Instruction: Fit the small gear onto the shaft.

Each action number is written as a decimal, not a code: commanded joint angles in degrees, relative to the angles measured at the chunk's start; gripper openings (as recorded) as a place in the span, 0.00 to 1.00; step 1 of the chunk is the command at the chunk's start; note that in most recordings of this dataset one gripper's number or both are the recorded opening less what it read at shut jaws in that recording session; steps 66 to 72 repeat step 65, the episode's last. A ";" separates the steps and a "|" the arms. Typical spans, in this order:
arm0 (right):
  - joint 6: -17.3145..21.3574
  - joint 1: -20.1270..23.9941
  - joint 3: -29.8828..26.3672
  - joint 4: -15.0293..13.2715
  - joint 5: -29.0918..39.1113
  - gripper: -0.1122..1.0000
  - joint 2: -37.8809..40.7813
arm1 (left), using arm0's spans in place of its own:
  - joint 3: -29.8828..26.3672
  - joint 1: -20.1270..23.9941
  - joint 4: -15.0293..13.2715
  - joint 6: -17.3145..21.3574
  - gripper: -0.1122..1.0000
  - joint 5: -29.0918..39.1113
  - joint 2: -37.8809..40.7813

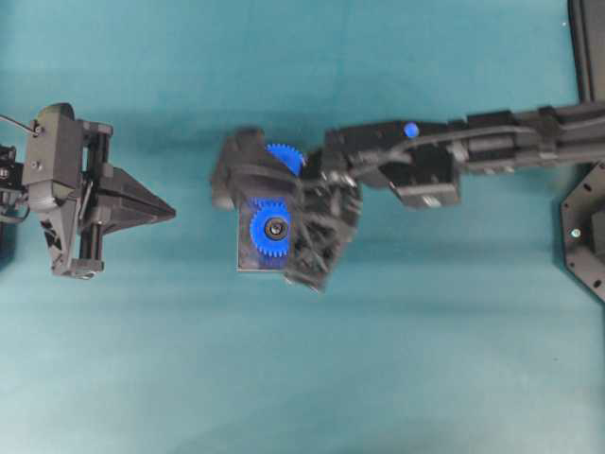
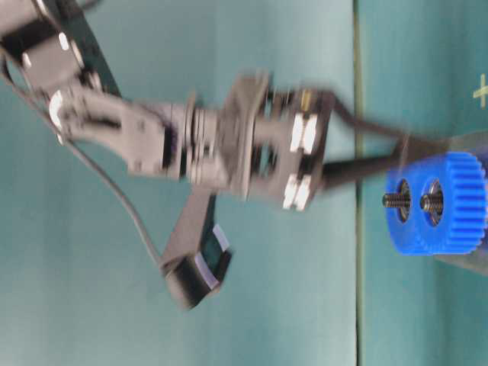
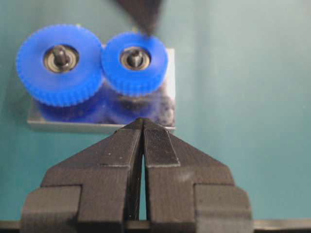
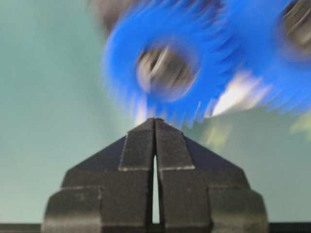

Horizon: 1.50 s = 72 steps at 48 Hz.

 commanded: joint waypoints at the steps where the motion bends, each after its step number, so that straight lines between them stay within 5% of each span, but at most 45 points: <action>1: 0.97 -0.70 -0.88 -0.26 -0.62 0.11 -4.04 | -0.53 0.00 0.18 0.00 0.10 -0.53 -0.44; 12: 0.26 -3.43 -6.68 -3.08 -2.46 0.11 -0.88 | -0.53 0.00 0.18 0.00 0.10 -0.53 -0.44; 27: -2.64 -4.13 -13.45 -3.16 -1.32 0.11 7.56 | -0.70 0.00 0.18 0.00 0.10 -0.53 -0.44; 53: 0.00 1.93 -4.39 -0.26 2.20 0.11 0.44 | -0.53 0.00 0.18 0.00 0.10 -0.53 -0.53; 72: 0.00 -1.05 -5.89 -2.02 2.11 0.11 -1.14 | -0.53 0.00 0.18 0.09 0.10 -0.53 -0.53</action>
